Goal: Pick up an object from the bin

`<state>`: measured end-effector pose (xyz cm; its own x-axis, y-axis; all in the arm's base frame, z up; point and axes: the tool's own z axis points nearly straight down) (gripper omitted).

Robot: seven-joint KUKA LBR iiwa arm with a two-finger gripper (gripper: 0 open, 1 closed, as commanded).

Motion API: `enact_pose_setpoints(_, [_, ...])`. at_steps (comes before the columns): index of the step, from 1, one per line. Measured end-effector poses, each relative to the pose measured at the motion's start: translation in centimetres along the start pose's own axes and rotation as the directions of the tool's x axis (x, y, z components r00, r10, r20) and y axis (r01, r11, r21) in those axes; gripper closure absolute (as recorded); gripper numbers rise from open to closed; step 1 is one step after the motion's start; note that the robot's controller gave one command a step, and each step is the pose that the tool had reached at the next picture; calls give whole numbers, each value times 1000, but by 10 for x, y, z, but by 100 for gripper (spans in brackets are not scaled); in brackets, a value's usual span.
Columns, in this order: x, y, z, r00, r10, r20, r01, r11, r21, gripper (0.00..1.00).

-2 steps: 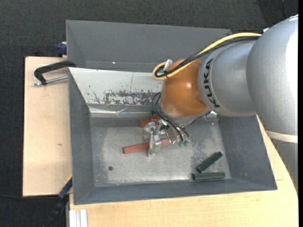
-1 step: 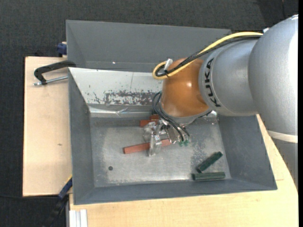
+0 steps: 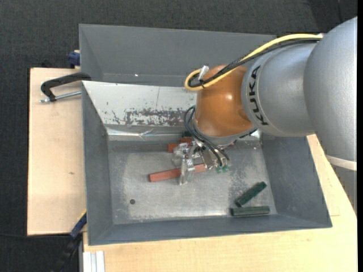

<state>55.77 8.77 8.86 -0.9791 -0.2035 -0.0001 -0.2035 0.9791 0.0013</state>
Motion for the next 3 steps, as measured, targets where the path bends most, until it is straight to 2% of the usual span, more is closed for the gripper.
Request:
enact_pose_setpoints(1, [-1,0,-12,1000,0,4,0,1000,0,100])
enact_pose_setpoints(3, [0,1,-48,1000,-1,-3,1,1000,0,100])
